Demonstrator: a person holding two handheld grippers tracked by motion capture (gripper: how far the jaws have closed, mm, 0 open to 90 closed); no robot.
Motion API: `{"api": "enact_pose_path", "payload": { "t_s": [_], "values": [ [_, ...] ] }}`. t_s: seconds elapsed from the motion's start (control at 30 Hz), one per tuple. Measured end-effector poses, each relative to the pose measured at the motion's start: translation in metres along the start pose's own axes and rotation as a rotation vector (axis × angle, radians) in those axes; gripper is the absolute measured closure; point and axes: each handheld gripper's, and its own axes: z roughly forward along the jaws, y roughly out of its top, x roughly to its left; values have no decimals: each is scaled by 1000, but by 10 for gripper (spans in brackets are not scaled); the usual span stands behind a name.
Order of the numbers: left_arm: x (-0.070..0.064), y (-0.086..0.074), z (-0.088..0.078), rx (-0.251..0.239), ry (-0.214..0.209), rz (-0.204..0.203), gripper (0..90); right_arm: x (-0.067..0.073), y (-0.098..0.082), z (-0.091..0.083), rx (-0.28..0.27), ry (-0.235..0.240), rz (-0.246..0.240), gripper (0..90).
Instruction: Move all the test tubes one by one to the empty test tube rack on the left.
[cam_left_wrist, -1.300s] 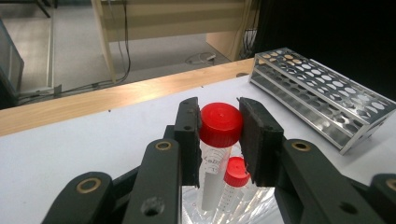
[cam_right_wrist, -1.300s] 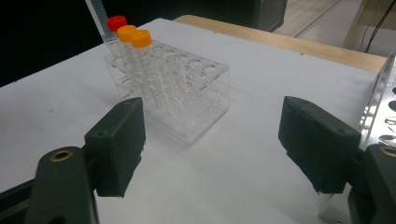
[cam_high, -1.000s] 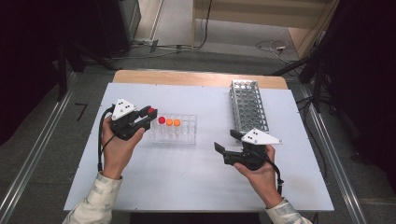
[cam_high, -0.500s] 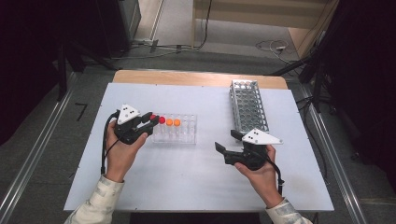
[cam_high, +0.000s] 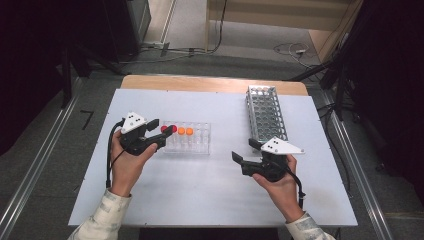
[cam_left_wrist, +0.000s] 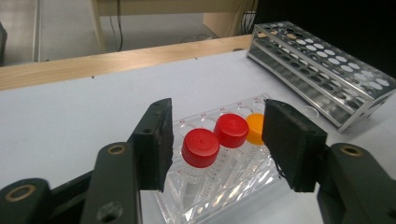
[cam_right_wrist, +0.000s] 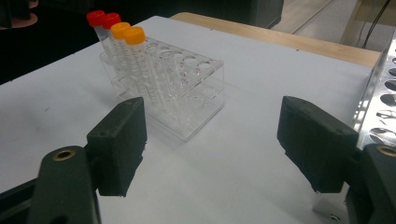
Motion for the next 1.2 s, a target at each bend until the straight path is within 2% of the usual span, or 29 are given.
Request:
{"api": "enact_pose_path", "payload": {
  "t_s": [0.13,0.4,0.67,0.8,1.2],
  "values": [
    [0,-4,-6,-22,-22,-38,337,-3,-1,0,3,-7,4,224],
    [0,-11,-18,-46,-10,-46,267,-6,-2,0,9,-15,6,225],
    [-4,-26,-20,-35,17,-36,242,-10,-6,-2,20,-25,13,226],
    [-3,-37,-20,-31,8,-45,225,-15,-9,-7,21,-34,18,225],
    [6,-58,-32,-6,45,-56,201,-35,-22,-26,28,-81,47,224]
  ]
}}
